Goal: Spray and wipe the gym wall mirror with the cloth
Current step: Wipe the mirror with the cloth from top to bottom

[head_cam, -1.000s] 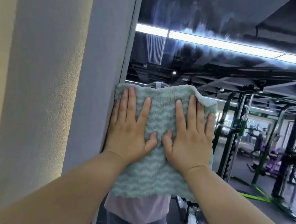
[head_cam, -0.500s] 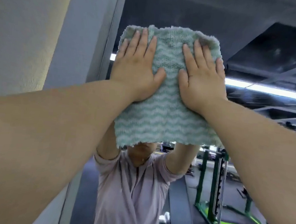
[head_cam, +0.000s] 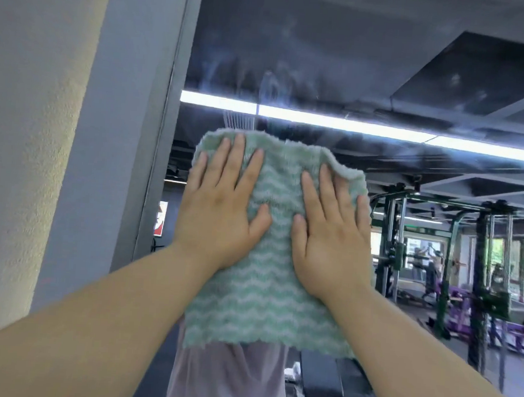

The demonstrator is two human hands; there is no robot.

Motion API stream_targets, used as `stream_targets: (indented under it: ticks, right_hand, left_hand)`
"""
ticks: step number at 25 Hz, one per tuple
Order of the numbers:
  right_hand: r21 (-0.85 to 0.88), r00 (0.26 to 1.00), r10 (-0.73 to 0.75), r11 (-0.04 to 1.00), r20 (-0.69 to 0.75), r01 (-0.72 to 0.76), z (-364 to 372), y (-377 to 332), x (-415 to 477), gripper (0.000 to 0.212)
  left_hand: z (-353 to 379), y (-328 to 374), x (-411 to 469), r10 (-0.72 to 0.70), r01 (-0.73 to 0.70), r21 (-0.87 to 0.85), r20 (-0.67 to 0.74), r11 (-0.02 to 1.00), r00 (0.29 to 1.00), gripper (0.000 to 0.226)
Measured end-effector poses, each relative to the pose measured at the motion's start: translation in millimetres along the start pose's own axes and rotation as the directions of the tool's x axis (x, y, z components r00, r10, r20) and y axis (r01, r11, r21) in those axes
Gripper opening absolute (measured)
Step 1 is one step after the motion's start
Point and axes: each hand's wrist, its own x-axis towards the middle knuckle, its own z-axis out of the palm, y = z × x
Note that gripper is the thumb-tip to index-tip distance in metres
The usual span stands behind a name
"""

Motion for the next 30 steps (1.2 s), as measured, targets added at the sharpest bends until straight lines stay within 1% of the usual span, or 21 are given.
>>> stream_targets:
  ticks: [2,3,6,10,12,15,18,21,24,27,30]
  right_hand:
    - [-0.013,1.000,-0.011,1.000,0.024,0.011,1.4,1.5,-7.9,0.060]
    - [-0.016,1.000,-0.016,1.000,0.025,0.017,-0.6,3.0,2.0,0.061]
    - [-0.014,0.999,-0.048,0.999,-0.004,0.048,-10.7,3.0,61.5,0.063]
    - [-0.024,0.996,-0.053,0.998,-0.069,0.051,-17.4,-5.7,148.4,0.058]
    - [-0.031,0.996,-0.051,0.998,-0.074,0.049,-17.6,-8.3,172.9,0.056]
    - [-0.022,0.992,-0.068,0.998,-0.106,0.067,-17.2,-8.3,185.2,0.055]
    - [-0.019,0.990,-0.079,0.997,-0.119,0.078,-16.9,-6.1,168.8,0.054]
    - [-0.017,0.995,-0.006,1.000,-0.097,0.004,-10.8,1.0,118.6,0.057]
    - [0.013,0.997,0.032,0.999,-0.066,-0.031,-1.8,-1.9,48.1,0.064]
    - [0.017,0.998,0.059,0.998,-0.034,-0.058,10.5,-12.6,-14.9,0.070]
    - [-0.007,0.999,0.005,1.000,0.033,-0.005,22.2,-25.2,-73.2,0.075]
  left_hand:
    - [1.9,2.6,-13.7,0.020,-0.021,0.017,0.038,1.000,0.999,0.075]
    - [-0.1,-0.3,-5.9,0.033,-0.035,0.028,0.042,0.999,0.999,0.075]
    - [-8.5,-16.7,47.8,0.050,-0.050,0.044,0.010,0.998,0.999,0.077]
    - [-10.5,-28.3,121.4,0.039,-0.037,0.044,-0.052,0.998,0.998,0.075]
    - [-10.1,-31.3,146.0,0.059,-0.056,0.052,-0.064,0.997,0.996,0.072]
    - [-13.7,-37.0,163.8,0.075,-0.069,0.067,-0.089,0.995,0.993,0.069]
    - [-13.8,-32.5,151.6,0.062,-0.057,0.060,-0.078,0.997,0.995,0.065]
    - [-12.3,-29.7,115.1,0.012,-0.011,0.041,-0.026,0.999,1.000,0.072]
    - [-9.7,-25.9,54.4,0.008,-0.009,0.043,0.029,0.999,1.000,0.081]
    - [-0.8,-16.5,-12.6,-0.013,0.012,0.026,0.068,1.000,0.998,0.081]
    - [4.4,-12.8,-82.3,-0.050,0.045,0.041,0.124,0.998,0.991,0.082]
